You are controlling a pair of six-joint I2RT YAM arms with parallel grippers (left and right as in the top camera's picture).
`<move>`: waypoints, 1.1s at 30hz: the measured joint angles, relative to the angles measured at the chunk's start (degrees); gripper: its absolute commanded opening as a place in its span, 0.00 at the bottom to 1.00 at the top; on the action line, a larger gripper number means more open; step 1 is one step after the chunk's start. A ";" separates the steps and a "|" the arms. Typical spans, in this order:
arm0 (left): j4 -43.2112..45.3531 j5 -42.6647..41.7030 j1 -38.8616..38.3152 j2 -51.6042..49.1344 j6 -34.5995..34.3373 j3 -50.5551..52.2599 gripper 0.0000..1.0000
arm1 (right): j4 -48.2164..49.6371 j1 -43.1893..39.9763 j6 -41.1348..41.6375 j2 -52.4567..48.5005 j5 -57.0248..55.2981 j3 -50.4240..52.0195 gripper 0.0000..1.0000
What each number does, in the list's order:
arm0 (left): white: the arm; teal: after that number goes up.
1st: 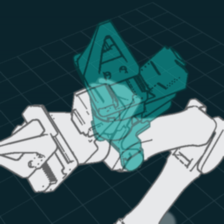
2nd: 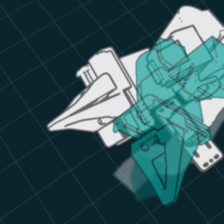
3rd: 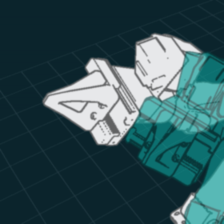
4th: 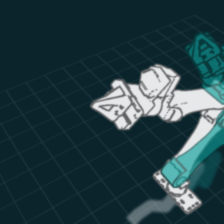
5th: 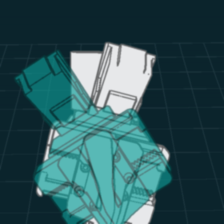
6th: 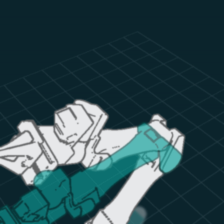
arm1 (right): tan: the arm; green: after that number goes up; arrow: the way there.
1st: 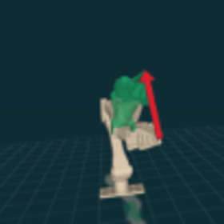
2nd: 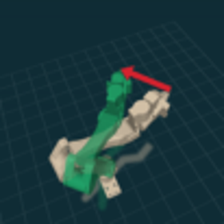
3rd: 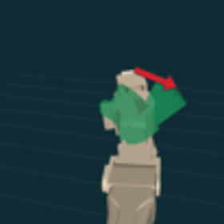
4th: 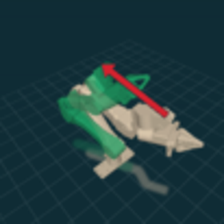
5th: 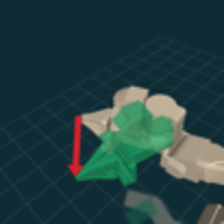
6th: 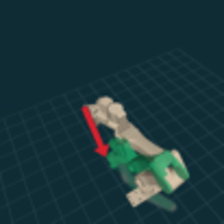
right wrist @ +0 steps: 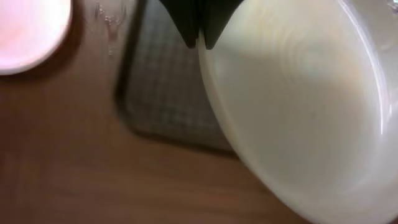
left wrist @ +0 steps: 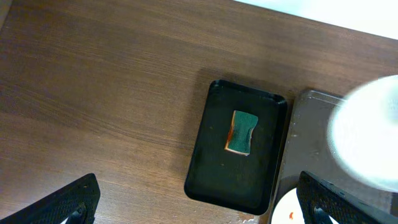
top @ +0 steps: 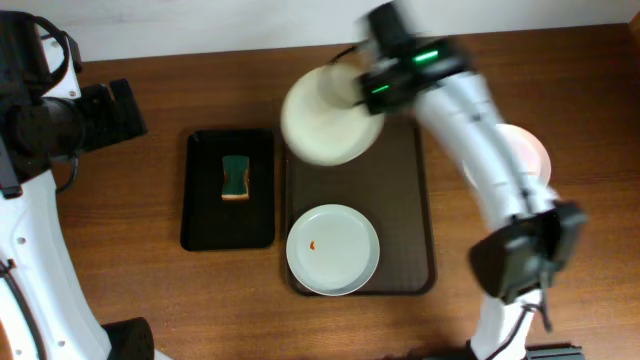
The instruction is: Clean dirty plates on tray and stack at the side
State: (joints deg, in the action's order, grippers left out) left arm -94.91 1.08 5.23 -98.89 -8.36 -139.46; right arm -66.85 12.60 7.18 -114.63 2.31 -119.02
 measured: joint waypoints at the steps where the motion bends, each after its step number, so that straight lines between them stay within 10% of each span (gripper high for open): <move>1: 0.00 -0.02 0.00 0.00 0.00 0.00 1.00 | -1.57 -6.62 0.94 0.55 4.48 -0.11 0.04; 10: -0.02 -0.02 0.00 0.00 0.00 0.00 1.00 | 4.28 -45.18 8.90 -2.93 13.46 21.46 0.04; 14: 0.00 0.00 0.00 0.00 0.00 0.00 1.00 | 11.02 -47.10 7.08 -3.32 13.90 30.14 0.50; 24: 0.02 0.00 0.00 0.00 0.00 0.00 1.00 | 8.44 -22.34 -3.13 14.08 15.69 29.86 0.53; 33: 0.02 0.00 0.00 0.00 0.00 0.00 1.00 | 8.52 7.85 -12.20 5.64 8.07 44.17 0.40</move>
State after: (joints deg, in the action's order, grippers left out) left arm -94.89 1.08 5.23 -98.89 -8.36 -139.46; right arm -58.33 20.45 -5.02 -108.99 10.37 -74.85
